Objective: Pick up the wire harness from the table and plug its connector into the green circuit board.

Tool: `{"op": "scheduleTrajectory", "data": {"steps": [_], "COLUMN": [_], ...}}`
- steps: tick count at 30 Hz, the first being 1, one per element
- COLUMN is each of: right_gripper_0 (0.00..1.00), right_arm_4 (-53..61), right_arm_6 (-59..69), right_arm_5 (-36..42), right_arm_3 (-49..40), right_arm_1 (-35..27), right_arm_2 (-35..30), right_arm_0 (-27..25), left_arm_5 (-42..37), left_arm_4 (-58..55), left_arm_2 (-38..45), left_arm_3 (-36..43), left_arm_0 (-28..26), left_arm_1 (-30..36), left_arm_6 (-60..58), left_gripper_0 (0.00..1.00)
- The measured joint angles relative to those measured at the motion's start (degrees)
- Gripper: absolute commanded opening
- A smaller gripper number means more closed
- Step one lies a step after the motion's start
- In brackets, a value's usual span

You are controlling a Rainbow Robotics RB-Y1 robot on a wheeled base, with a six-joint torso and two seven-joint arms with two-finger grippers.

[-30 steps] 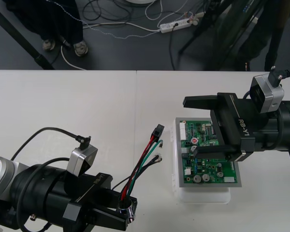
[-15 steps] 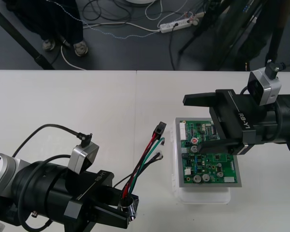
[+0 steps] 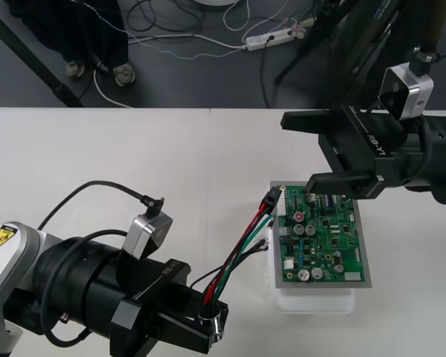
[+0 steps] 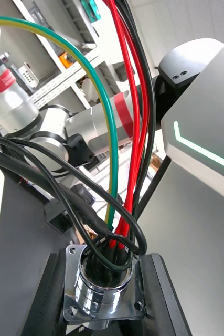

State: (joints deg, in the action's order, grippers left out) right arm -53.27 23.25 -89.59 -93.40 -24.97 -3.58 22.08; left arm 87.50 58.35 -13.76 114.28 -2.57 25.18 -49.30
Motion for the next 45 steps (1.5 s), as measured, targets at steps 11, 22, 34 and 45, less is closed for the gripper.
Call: {"op": "scheduleTrajectory", "data": {"steps": [11,22,34,45], "right_gripper_0": [1.0,1.0,1.0,1.0], "right_arm_4": [5.66,9.74,13.33,13.47], "right_arm_6": [0.0,0.0,0.0,0.0], "right_arm_5": [0.0,0.0,0.0,0.0], "right_arm_3": [0.41,0.41,0.34,-2.31], "right_arm_1": [0.0,0.0,-0.09,-0.11], "right_arm_2": [6.64,9.85,10.61,13.09], "right_arm_0": [0.54,0.59,0.63,0.62], "left_arm_5": [0.02,0.03,0.04,0.06], "left_arm_4": [0.0,0.0,0.0,0.0], "left_arm_2": [-2.44,-2.63,-2.63,-2.63], "left_arm_3": [0.0,0.0,0.0,0.0], "left_arm_0": [1.9,1.98,1.98,1.98], "left_arm_1": [-1.71,-1.9,-1.9,-1.91], "left_arm_6": [-1.89,-2.5,-2.51,-2.51], "left_gripper_0": [0.0,0.0,0.0,0.0]}}
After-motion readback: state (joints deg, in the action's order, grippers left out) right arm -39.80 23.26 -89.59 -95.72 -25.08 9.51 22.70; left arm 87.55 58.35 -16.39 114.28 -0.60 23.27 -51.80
